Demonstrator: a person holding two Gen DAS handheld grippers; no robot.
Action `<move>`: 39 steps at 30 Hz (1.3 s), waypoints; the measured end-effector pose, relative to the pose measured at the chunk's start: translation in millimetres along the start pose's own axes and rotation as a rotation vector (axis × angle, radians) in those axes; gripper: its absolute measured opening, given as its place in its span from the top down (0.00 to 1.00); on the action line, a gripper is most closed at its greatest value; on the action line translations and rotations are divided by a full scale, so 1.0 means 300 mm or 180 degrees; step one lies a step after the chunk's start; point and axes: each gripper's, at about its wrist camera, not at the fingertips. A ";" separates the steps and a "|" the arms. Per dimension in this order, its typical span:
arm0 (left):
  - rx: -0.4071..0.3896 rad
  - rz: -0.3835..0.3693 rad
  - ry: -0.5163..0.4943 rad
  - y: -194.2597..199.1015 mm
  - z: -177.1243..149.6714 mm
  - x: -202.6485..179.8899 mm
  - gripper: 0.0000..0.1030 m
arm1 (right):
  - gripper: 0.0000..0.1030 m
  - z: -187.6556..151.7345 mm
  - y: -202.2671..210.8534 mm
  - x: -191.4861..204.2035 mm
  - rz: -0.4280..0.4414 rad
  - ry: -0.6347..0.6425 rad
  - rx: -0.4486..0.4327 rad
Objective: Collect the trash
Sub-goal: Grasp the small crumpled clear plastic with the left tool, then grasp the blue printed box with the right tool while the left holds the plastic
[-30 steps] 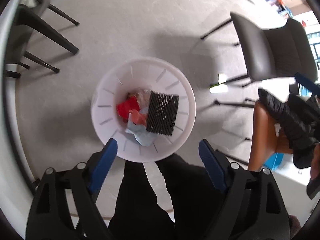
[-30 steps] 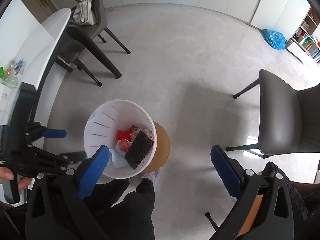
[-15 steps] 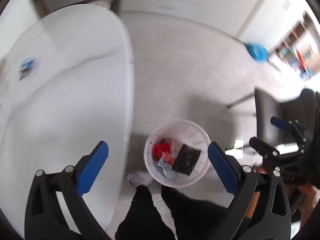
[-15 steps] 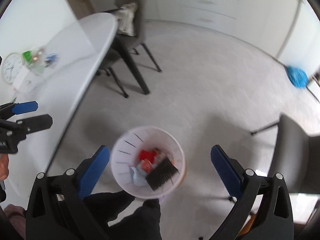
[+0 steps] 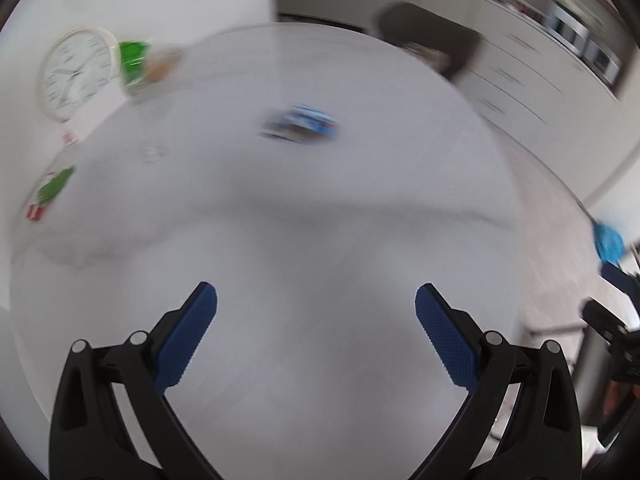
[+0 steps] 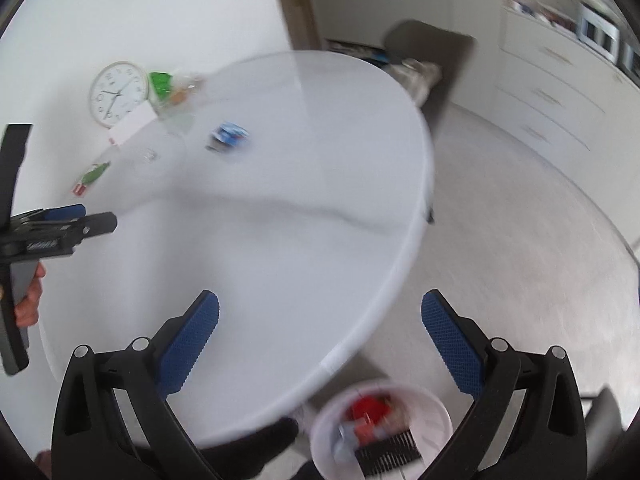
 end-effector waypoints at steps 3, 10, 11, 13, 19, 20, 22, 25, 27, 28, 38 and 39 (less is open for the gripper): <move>-0.0063 0.0160 0.0070 -0.116 0.071 0.191 0.07 | 0.02 0.098 -0.134 0.111 0.0078 0.0103 0.0013; -0.0086 0.0389 0.0094 -0.442 0.201 0.558 0.07 | 0.02 0.257 -0.428 0.332 0.0193 0.0393 0.0150; -0.0075 0.0391 0.0137 -0.484 0.211 0.590 0.08 | 0.02 0.278 -0.474 0.365 0.0191 0.0453 0.0174; -0.0036 0.0343 0.0216 -0.585 0.241 0.655 0.12 | 0.02 0.319 -0.553 0.413 0.0193 0.0525 0.0197; 0.0085 0.0341 0.0282 -0.783 0.272 0.720 0.29 | 0.02 0.369 -0.696 0.448 0.0249 0.0494 0.0272; 0.0113 0.0345 0.0292 -0.806 0.271 0.730 0.34 | 0.02 0.374 -0.720 0.455 0.0264 0.0502 0.0292; 0.0197 0.0335 0.0300 -0.847 0.268 0.737 0.44 | 0.02 0.382 -0.762 0.471 0.0314 0.0552 0.0329; 0.0134 0.0246 0.0334 -0.854 0.268 0.745 0.58 | 0.02 0.391 -0.815 0.483 0.0388 0.0690 0.0393; 0.0148 0.0131 0.0345 -0.859 0.272 0.748 0.63 | 0.02 0.397 -0.865 0.499 0.0455 0.0878 0.0461; 0.0143 0.0094 0.0320 -0.861 0.274 0.748 0.64 | 0.02 0.401 -0.903 0.513 0.0524 0.1010 0.0528; 0.0035 -0.0072 0.0184 -0.797 0.289 0.754 0.67 | 0.03 0.437 -1.165 0.581 0.0749 0.1947 0.0884; 0.0024 -0.0084 0.0185 -0.784 0.291 0.751 0.67 | 0.03 0.437 -1.185 0.582 0.0787 0.1972 0.0925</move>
Point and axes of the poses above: each gripper's, at about its wrist camera, not at the fingertips, and y roughly against the way its jaws point, x to its left, z to its top, and after that the axes turned 14 degrees about -x, right-handed
